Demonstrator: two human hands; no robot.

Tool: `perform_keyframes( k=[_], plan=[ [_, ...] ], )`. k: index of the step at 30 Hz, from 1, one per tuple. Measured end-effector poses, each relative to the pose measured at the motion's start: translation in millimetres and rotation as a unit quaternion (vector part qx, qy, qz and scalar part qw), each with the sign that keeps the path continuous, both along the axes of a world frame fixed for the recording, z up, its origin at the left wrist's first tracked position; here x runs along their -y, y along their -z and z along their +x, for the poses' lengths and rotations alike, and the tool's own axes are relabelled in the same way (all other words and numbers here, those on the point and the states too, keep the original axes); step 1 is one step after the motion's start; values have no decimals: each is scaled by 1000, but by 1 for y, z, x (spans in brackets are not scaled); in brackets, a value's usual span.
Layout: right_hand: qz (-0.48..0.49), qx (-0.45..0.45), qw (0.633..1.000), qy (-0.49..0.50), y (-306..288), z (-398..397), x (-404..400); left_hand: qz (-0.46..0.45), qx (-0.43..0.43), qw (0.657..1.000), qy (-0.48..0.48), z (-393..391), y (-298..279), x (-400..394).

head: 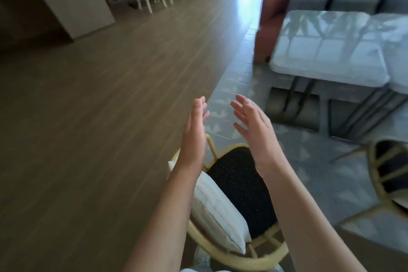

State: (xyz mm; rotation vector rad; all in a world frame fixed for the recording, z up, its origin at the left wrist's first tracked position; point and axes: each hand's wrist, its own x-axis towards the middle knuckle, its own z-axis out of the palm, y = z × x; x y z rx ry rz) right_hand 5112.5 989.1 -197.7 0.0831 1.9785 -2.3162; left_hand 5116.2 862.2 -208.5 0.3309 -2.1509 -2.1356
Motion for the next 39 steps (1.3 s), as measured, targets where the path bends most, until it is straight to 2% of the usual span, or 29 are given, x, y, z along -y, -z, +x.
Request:
perform_keyframes(
  k=[6, 11, 18, 23, 27, 32, 39],
  plan=[
    [30, 35, 989, 143, 13, 47, 7, 53, 47, 987, 145, 4, 9, -7],
    [22, 27, 979, 200, -5, 81, -3, 48, 38, 970, 235, 37, 2, -26],
    [-2, 28, 969, 246, -4, 139, -15, 39, 11, 964, 263, 83, -17, -34],
    [-39, 56, 959, 275, 8, 175, -13, 19, 50, 960, 277, 116, 1, -33],
    [-21, 62, 951, 301, 13, 194, -12, 28, 67, 946, 315, 127, 6, -37],
    [10, 67, 930, 362, 5, 194, -7, 39, 56, 929, 363, 119, 2, -33],
    [18, 70, 905, 418, 3, 170, 51, 63, 61, 909, 408, 74, 5, 16]
  ],
)
